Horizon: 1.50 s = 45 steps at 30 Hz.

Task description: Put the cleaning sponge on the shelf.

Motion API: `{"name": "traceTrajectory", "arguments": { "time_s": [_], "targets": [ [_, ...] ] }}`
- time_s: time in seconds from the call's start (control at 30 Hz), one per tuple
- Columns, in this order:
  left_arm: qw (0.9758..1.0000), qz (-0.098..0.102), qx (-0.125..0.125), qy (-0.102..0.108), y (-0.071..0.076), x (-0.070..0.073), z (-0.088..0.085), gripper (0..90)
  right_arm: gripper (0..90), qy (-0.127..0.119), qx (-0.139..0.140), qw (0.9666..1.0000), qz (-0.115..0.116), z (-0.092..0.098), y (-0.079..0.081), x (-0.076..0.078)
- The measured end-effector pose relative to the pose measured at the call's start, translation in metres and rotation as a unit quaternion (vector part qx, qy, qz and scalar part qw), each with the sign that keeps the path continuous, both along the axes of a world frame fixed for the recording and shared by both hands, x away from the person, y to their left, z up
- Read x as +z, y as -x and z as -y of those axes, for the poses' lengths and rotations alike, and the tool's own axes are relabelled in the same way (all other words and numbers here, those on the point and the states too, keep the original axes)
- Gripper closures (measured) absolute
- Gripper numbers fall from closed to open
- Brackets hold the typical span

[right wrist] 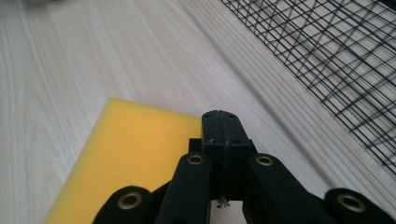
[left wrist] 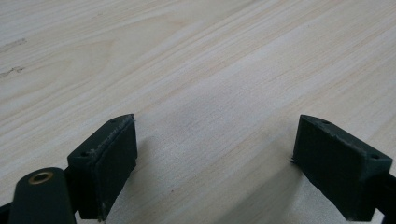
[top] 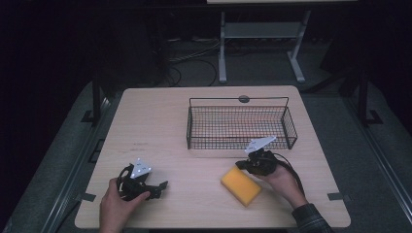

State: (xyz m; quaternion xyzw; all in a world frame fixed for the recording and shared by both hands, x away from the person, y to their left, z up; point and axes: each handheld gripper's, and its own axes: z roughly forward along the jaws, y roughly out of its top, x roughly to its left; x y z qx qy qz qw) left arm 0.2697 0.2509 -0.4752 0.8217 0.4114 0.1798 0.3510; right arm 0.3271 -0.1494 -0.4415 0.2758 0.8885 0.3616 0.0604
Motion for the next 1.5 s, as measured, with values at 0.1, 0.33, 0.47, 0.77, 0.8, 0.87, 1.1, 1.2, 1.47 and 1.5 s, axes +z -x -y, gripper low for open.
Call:
{"name": "traceTrajectory", "arguments": {
  "time_s": [0.1, 0.33, 0.47, 0.77, 0.8, 0.87, 1.1, 1.2, 1.47, 1.5],
  "targets": [
    [1.0, 0.0, 0.0, 0.0, 0.0, 0.0, 0.0, 12.8, 89.7, 0.001, 0.005, 1.0, 0.0, -0.004, 0.0, 0.0],
    [1.0, 0.0, 0.0, 0.0, 0.0, 0.0, 0.0, 12.8, 89.7, 0.002, 0.017, 0.9999, -0.001, -0.013, 0.002, -0.001],
    [1.0, 0.0, 0.0, 0.0, 0.0, 0.0, 0.0, 12.8, 89.7, 0.004, 0.023, 0.9997, -0.002, -0.018, 0.003, 0.0],
    [1.0, 0.0, 0.0, 0.0, 0.0, 0.0, 0.0, 12.8, 89.7, 0.008, 0.04, 0.9991, -0.004, -0.028, 0.006, 0.0],
    [1.0, 0.0, 0.0, 0.0, 0.0, 0.0, 0.0, 12.8, 89.7, 0.006, 0.041, 0.9991, -0.006, -0.029, 0.006, 0.0],
    [1.0, 0.0, 0.0, 0.0, 0.0, 0.0, 0.0, 12.8, 89.6, 0.008, 0.043, 0.999, -0.006, -0.03, 0.006, 0.0],
    [1.0, 0.0, 0.0, 0.0, 0.0, 0.0, 0.0, 12.8, 83.0, 0.012, 0.035, 0.9993, -0.008, -0.027, 0.007, 0.002],
    [1.0, 0.0, 0.0, 0.0, 0.0, 0.0, 0.0, 12.8, 76.7, 0.015, 0.028, 0.9995, -0.007, -0.023, 0.006, 0.003],
    [1.0, 0.0, 0.0, 0.0, 0.0, 0.0, 0.0, 12.8, 53.7, 0.023, -0.002, 0.9996, -0.016, -0.011, 0.005, 0.01],
    [1.0, 0.0, 0.0, 0.0, 0.0, 0.0, 0.0, 12.8, 50.4, 0.021, -0.004, 0.9996, -0.018, -0.009, 0.005, 0.01]
  ]
}}
